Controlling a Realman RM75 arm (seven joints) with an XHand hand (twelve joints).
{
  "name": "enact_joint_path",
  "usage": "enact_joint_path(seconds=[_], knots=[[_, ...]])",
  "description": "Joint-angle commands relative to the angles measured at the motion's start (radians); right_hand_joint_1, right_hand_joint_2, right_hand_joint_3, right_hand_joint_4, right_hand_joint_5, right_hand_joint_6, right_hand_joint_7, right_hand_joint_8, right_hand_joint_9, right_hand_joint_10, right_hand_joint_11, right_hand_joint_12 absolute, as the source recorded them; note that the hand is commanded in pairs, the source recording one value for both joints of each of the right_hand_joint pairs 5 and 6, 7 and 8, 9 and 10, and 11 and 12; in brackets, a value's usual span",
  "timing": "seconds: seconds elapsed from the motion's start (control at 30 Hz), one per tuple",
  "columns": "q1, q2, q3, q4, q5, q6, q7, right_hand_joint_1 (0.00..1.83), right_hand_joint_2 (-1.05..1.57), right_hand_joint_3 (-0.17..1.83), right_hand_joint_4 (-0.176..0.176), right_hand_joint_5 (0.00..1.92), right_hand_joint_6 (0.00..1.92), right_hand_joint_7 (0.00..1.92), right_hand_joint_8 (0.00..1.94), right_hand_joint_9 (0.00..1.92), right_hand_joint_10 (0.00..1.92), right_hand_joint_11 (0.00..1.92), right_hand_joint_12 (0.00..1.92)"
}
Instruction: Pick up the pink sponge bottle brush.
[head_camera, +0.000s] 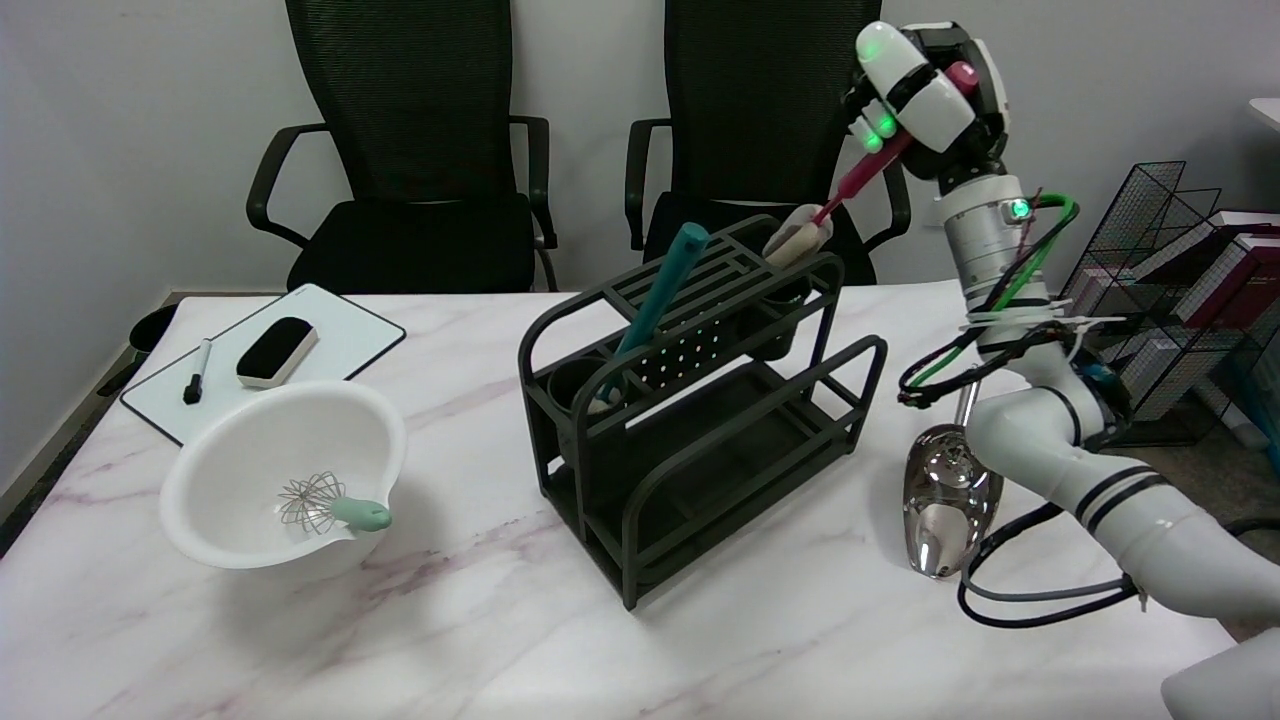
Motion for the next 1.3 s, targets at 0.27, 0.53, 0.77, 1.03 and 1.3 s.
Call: enact_joint_path(seconds=[0.27,0.53,0.77,1.03,1.3], knots=[[-0.339,-0.004,0.31,0.275,0.031,-0.026,-0.001,1.07,1.33,0.55,0.0,1.92,1.92,1.92,1.92,1.92,1.92,1.92,1.92],[-0.377,0.033,0.345,0.285,0.096,0.083,0.008,1.05,1.36,0.52,0.0,1.92,1.92,1.92,1.92,1.92,1.92,1.92,1.92],[-0.368,0.046,0.318,0.284,0.14,0.094,0.0,1.05,1.38,0.5,0.0,1.92,1.92,1.92,1.92,1.92,1.92,1.92,1.92],[-0.412,0.049,0.33,0.306,0.132,0.17,0.0,1.06,1.34,0.52,0.0,1.92,1.92,1.92,1.92,1.92,1.92,1.92,1.92],[-0.625,0.04,0.452,0.359,0.132,0.175,-0.081,1.05,1.39,0.52,0.0,1.92,1.92,1.92,1.92,1.92,1.92,1.92,1.92]])
